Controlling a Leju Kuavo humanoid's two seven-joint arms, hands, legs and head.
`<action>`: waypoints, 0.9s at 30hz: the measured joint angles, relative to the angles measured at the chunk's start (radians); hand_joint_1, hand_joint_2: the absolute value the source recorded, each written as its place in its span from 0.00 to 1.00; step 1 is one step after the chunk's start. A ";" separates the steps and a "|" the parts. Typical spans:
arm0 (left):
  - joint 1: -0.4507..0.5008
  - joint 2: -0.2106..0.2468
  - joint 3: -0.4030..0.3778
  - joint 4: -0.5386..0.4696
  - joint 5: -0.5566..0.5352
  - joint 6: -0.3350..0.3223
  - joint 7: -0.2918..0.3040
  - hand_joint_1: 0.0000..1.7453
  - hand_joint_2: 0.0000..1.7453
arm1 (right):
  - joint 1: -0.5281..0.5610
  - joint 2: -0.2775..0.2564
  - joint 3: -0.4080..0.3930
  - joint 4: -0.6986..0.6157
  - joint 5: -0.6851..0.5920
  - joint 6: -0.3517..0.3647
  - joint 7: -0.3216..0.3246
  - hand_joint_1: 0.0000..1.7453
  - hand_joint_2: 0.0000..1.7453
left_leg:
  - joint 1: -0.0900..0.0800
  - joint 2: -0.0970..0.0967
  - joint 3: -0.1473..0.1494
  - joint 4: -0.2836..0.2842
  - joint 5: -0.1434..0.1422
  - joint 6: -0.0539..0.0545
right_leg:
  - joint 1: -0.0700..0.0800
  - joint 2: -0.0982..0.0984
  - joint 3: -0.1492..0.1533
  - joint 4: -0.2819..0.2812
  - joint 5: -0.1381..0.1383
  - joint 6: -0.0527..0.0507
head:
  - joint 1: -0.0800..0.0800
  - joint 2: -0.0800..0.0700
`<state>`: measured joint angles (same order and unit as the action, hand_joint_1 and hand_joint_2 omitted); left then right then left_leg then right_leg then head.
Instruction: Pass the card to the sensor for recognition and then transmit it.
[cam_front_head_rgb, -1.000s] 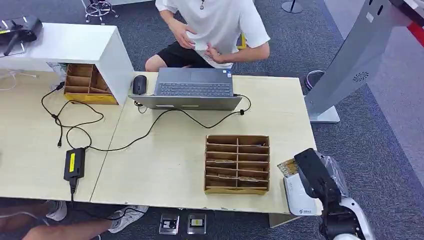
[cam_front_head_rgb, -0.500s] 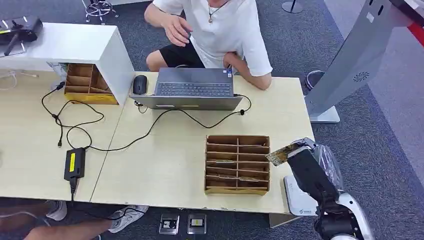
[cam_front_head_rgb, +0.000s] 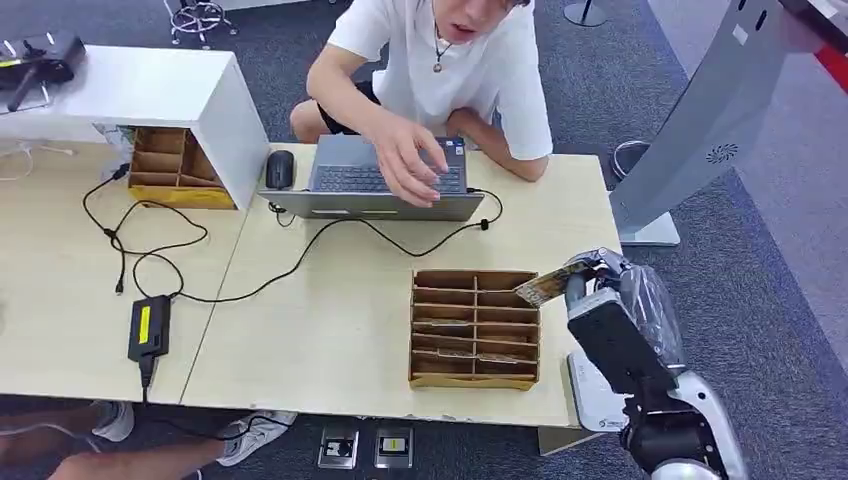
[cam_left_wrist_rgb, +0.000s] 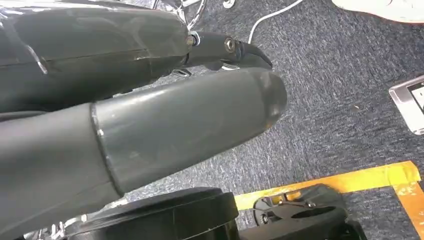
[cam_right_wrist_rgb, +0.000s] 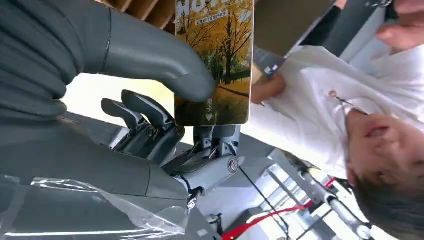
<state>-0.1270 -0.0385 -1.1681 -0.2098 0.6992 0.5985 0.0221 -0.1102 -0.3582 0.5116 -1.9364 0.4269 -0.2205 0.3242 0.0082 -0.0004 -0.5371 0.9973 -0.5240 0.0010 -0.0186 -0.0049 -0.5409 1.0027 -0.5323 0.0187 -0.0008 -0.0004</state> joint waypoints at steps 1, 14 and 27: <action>0.000 0.000 0.000 0.000 -0.001 0.000 0.000 0.00 0.00 | -0.005 0.004 0.001 0.000 0.003 0.002 -0.004 1.00 1.00 | 0.000 0.000 0.000 0.000 0.000 0.000 | 0.000 0.000 0.000 0.000 0.000 0.000 | 0.000 0.000; 0.000 0.000 0.000 0.000 -0.027 -0.001 0.000 0.00 0.00 | -0.083 0.060 0.032 0.005 0.056 0.026 -0.045 1.00 1.00 | 0.000 0.000 -0.001 0.000 0.000 0.000 | 0.000 -0.001 0.000 0.000 -0.001 0.000 | 0.000 0.000; -0.001 0.000 -0.002 0.000 -0.055 -0.004 0.013 0.00 0.00 | -0.229 0.124 0.069 0.140 0.066 0.011 -0.034 1.00 1.00 | 0.000 -0.001 -0.001 0.000 0.000 0.000 | 0.000 -0.001 0.000 0.001 -0.001 0.000 | 0.000 0.000</action>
<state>-0.1280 -0.0389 -1.1700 -0.2098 0.6439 0.5947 0.0347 -0.3390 -0.2346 0.5810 -1.7967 0.4928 -0.2091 0.2899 0.0086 -0.0009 -0.5379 0.9970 -0.5240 0.0009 -0.0182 -0.0056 -0.5406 1.0032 -0.5334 0.0183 -0.0008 -0.0004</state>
